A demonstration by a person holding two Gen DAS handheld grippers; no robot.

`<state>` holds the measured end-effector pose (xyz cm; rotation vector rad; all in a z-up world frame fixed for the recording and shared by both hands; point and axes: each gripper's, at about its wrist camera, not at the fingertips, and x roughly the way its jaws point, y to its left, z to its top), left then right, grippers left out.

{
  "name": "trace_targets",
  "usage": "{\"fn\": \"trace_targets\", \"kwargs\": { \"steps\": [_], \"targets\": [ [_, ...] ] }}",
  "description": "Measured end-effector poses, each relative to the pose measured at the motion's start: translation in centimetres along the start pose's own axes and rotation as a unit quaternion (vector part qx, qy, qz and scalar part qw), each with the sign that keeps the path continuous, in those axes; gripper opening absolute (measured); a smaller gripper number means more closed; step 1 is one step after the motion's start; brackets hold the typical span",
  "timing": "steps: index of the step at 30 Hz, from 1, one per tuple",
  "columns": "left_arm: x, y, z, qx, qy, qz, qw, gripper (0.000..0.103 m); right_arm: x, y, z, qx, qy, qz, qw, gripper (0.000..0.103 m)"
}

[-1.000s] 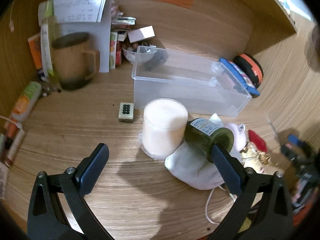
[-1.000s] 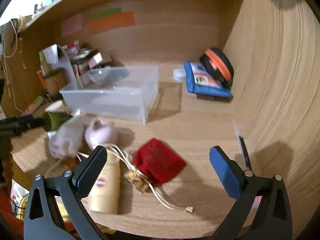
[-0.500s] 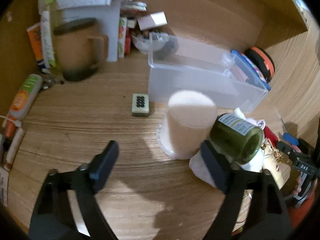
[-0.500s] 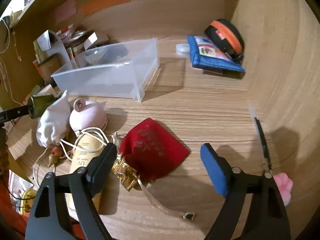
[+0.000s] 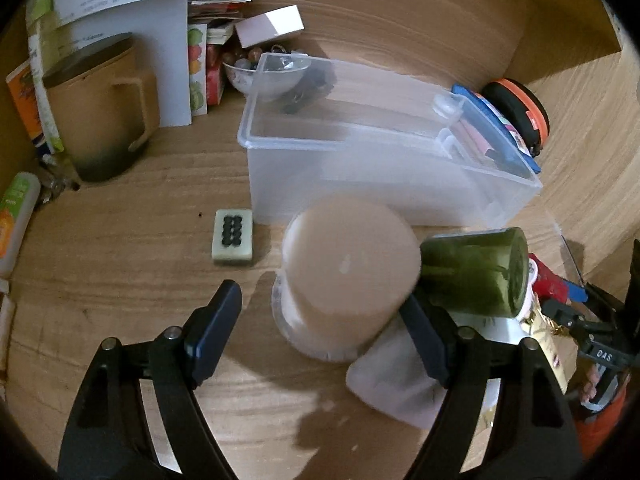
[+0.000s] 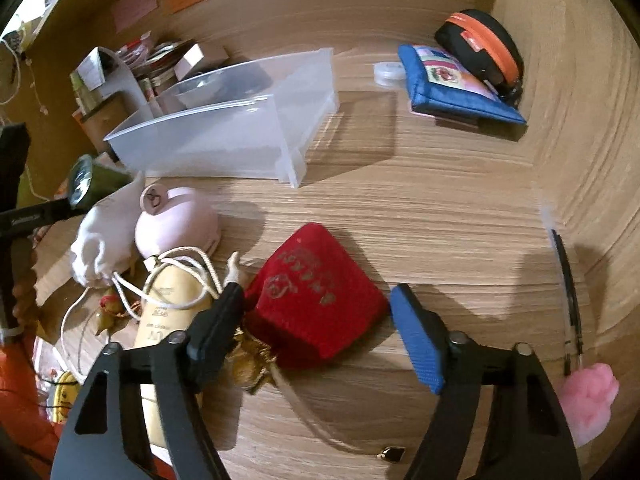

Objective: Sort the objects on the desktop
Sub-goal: 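Grasp the red pouch with the right tool while the left tool grasps the white candle, then carry the red pouch and white candle over the clear plastic box with both tools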

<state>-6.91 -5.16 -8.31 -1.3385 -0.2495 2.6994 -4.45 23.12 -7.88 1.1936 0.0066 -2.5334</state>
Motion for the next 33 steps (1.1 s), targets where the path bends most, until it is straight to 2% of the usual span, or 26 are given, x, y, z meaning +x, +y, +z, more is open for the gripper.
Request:
{"fn": "trace_targets", "kwargs": {
  "steps": [2,4,5,8,10,13,24,33],
  "targets": [
    [0.2,-0.1,0.3,0.001,-0.001,0.002,1.0000,0.079,0.0,0.1,0.0,-0.002,0.000,0.015,1.000,0.047],
    [0.3,-0.1,0.5,0.001,-0.003,0.002,1.0000,0.075,0.0,0.2,0.0,0.000,-0.002,0.022,1.000,0.041],
    [0.4,-0.3,0.5,0.003,-0.004,0.001,1.0000,0.073,0.0,0.2,0.1,0.003,-0.004,0.024,1.000,0.033],
    [0.4,-0.8,0.8,0.011,-0.010,0.004,0.9999,0.061,0.0,0.3,0.4,0.005,-0.010,0.029,1.000,0.022],
    [0.2,-1.3,0.9,0.021,-0.018,0.018,0.9994,0.058,-0.2,0.6,0.5,-0.005,-0.017,0.011,1.000,0.021],
    [-0.2,-1.8,0.9,0.032,-0.034,0.033,0.9984,0.057,-0.8,0.6,0.8,0.001,-0.028,0.012,1.000,0.021],
    [-1.5,-0.3,0.7,0.012,-0.047,0.028,0.9984,0.056,-4.0,0.0,2.8,0.019,-0.074,0.017,0.997,0.021],
    [-4.1,0.8,1.2,0.000,-0.082,0.030,0.9962,0.055,-5.9,0.7,5.1,0.011,-0.113,0.031,0.993,0.021]
  ]
}}
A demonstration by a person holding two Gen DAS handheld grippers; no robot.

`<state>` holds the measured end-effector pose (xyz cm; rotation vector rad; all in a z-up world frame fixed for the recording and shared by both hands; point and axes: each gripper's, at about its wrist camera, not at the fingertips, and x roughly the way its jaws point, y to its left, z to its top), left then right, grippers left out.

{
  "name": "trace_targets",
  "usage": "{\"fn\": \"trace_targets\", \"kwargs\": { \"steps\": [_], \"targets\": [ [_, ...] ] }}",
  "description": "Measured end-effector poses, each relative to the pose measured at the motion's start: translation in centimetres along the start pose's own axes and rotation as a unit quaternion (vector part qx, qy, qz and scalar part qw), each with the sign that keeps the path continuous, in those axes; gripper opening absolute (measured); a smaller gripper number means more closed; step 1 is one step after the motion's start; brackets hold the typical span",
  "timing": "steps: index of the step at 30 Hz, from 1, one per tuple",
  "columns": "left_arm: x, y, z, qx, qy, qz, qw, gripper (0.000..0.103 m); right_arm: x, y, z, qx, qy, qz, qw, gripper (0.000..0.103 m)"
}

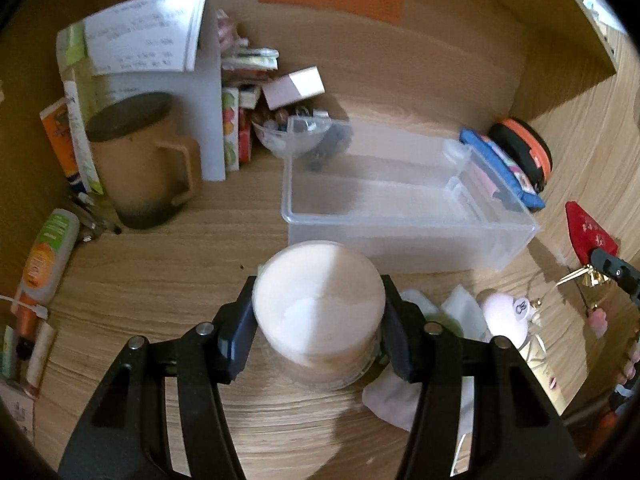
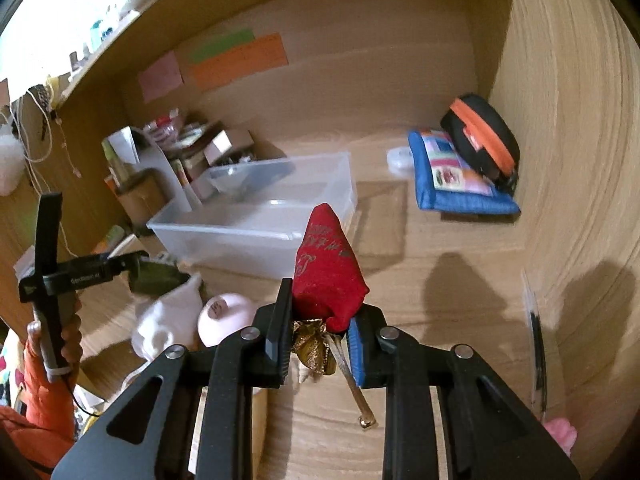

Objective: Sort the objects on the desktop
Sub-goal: 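Carry the red pouch and white candle over the clear plastic box with both tools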

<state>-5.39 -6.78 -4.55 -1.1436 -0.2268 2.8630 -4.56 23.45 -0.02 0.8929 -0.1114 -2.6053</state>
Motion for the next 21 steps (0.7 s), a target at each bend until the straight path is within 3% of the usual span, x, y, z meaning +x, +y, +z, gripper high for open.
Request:
{"fn": "trace_targets", "kwargs": {
  "steps": [2,3,5,9,11,13,15,21],
  "targets": [
    [-0.8,0.2,0.4,-0.001,-0.012,0.000,0.9999,0.046,-0.2,0.3,0.7,-0.003,-0.008,0.005,1.000,0.021],
    [-1.4,0.2,0.8,0.002,-0.022,-0.007,0.9997,0.030,-0.2,0.5,1.0,-0.006,-0.011,0.008,1.000,0.021],
    [-2.2,0.2,1.5,0.006,-0.029,-0.014,0.9995,0.029,-0.3,1.0,1.8,-0.011,-0.019,0.013,1.000,0.021],
    [-2.5,0.3,1.9,0.018,-0.037,0.010,0.9991,0.029,-0.1,1.6,2.7,-0.017,-0.031,0.024,0.999,0.021],
    [-2.3,0.9,1.5,0.010,-0.028,-0.002,0.9996,0.031,0.2,2.0,2.8,-0.020,-0.030,0.033,0.999,0.021],
    [-2.2,1.3,0.8,0.004,-0.018,-0.012,0.9998,0.055,0.5,2.5,2.7,-0.023,-0.027,0.039,0.999,0.021],
    [-2.2,1.3,-0.2,0.010,-0.020,-0.003,0.9997,0.065,0.9,2.7,2.5,-0.025,-0.023,0.044,0.998,0.021],
    [-0.9,1.1,-2.8,0.030,0.014,0.002,0.9994,0.066,1.5,3.1,2.3,-0.024,-0.013,0.055,0.998,0.021]
  ]
}}
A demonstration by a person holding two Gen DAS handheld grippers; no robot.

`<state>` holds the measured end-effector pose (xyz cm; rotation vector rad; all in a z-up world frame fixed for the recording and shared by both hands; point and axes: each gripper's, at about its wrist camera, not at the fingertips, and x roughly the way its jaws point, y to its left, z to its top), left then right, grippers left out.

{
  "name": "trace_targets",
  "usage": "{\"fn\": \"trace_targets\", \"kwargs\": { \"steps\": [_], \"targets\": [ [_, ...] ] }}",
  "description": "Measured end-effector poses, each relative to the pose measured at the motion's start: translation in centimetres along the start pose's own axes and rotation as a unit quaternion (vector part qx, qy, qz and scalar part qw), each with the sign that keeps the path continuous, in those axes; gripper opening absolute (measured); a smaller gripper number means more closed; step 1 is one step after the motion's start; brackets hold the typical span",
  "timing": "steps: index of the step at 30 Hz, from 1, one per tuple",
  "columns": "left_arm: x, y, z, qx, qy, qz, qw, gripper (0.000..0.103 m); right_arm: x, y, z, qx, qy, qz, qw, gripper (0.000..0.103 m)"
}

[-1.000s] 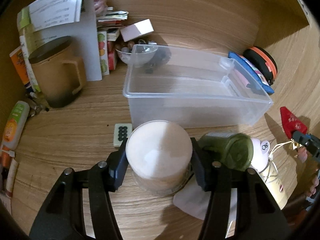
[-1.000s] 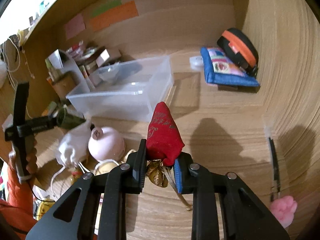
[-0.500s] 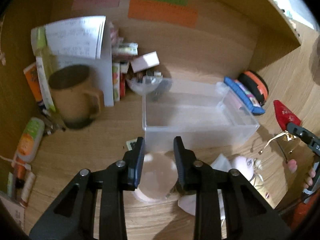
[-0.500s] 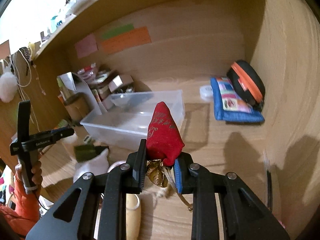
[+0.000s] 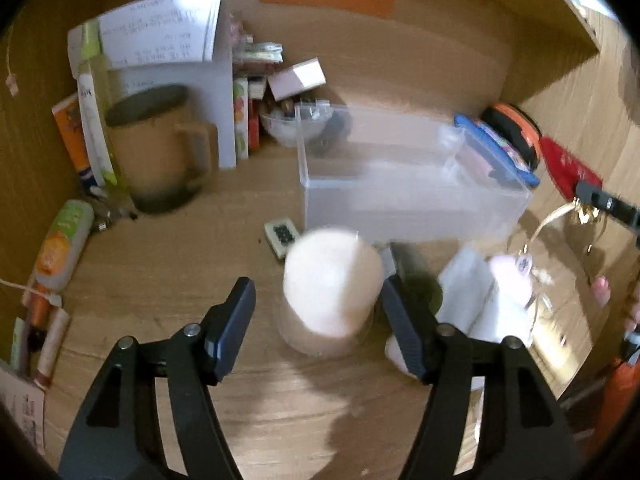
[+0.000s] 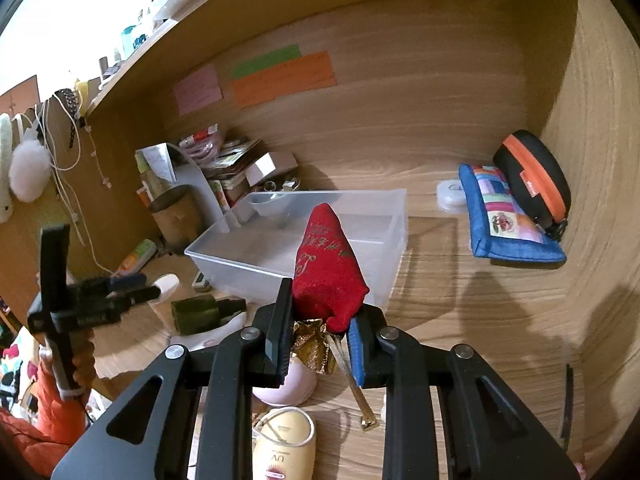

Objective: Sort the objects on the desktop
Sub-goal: 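Carry the red pouch and white candle over the clear plastic box with both tools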

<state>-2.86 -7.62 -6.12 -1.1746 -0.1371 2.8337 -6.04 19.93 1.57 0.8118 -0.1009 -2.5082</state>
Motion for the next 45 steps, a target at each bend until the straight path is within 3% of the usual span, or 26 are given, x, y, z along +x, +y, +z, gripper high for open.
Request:
{"fn": "trace_targets", "kwargs": {
  "steps": [5,8,11,22,35,45],
  "targets": [
    [2.0,-0.1,0.3,0.002,0.023,-0.003,0.9997,0.066,0.4,0.5,0.0,-0.003,0.004,0.005,1.000,0.021],
    [3.2,-0.5,1.0,0.006,0.027,-0.003,0.9996,0.058,0.9,0.8,-0.2,-0.004,0.009,0.010,1.000,0.021],
    [3.8,-0.8,1.5,0.006,0.022,0.011,0.9997,0.057,1.3,1.2,-0.4,-0.007,0.016,0.012,1.000,0.021],
    [0.9,2.8,2.3,-0.050,-0.012,0.020,0.9985,0.056,2.2,1.2,1.4,-0.003,0.006,0.025,1.000,0.021],
    [-2.4,1.5,8.5,-0.024,-0.076,0.006,0.9968,0.056,3.6,1.3,5.0,-0.016,-0.016,0.030,0.999,0.021],
    [1.2,-1.6,12.9,0.001,-0.053,-0.032,0.9980,0.056,7.1,0.7,7.1,-0.025,0.006,0.028,0.999,0.021]
  ]
}}
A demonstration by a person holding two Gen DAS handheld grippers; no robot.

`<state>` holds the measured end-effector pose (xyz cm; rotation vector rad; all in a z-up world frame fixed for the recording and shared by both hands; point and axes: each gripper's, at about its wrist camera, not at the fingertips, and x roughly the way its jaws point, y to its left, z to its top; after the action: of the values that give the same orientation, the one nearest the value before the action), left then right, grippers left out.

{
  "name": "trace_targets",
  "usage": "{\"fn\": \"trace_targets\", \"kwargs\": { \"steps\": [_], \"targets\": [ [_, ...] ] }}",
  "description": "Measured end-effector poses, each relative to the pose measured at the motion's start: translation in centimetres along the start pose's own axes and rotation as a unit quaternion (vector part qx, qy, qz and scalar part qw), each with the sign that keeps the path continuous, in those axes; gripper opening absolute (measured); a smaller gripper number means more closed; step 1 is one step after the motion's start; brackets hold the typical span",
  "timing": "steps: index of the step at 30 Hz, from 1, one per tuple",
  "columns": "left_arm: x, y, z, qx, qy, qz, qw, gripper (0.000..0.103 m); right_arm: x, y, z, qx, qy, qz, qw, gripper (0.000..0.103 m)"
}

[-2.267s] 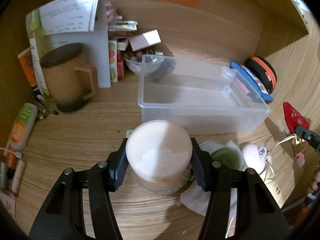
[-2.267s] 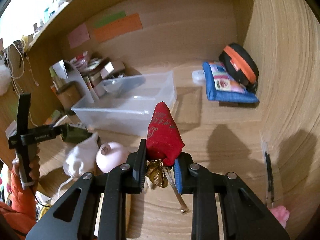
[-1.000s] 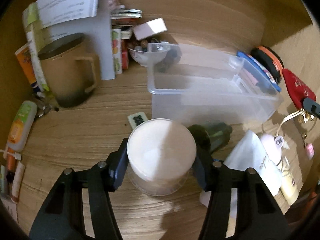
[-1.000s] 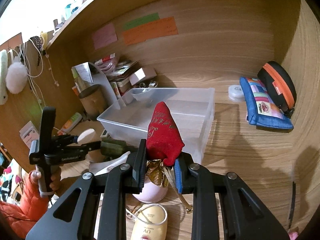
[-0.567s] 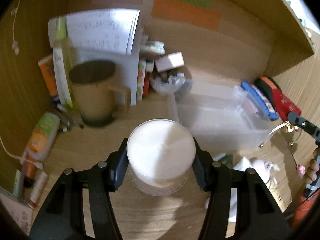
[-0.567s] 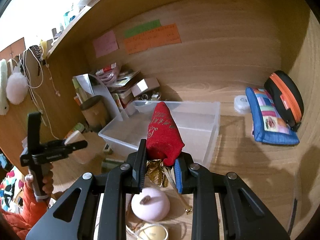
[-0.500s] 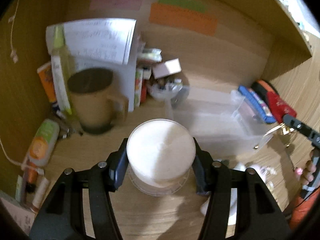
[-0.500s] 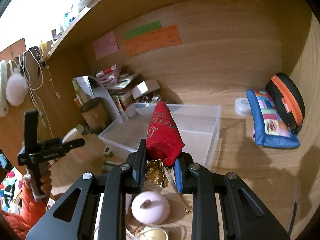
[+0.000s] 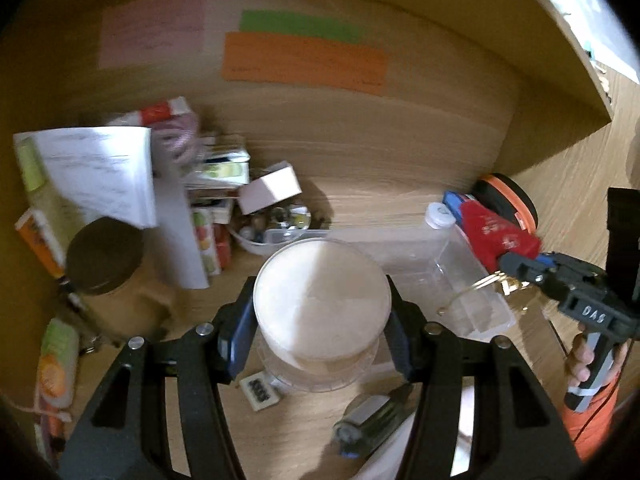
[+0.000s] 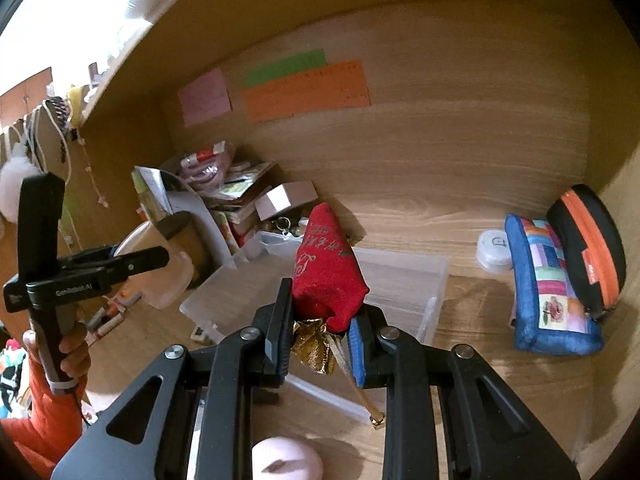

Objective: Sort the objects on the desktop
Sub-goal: 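Carry the red pouch and white candle over the clear plastic box with both tools, then lower the candle into the box and open the left tool while the right tool releases the pouch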

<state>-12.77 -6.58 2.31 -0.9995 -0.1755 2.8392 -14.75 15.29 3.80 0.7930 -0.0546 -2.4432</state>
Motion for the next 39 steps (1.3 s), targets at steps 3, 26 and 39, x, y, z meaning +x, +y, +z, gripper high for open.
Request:
{"fn": "trace_targets", "kwargs": {
  "steps": [3,26,39],
  "targets": [
    [1.8,-0.7,0.6,0.008,0.014,-0.002,0.9999,0.056,1.7,-0.3,0.4,-0.001,0.017,0.000,1.000,0.021],
    [11.0,-1.8,-0.4,0.047,0.106,0.003,0.9933,0.056,10.6,-0.1,-1.2,-0.056,0.126,-0.028,0.990,0.022],
    [12.0,-2.6,-1.1,0.074,0.115,0.041,0.9897,0.057,11.3,-0.4,-1.8,-0.063,0.137,-0.051,0.987,0.024]
  ]
}}
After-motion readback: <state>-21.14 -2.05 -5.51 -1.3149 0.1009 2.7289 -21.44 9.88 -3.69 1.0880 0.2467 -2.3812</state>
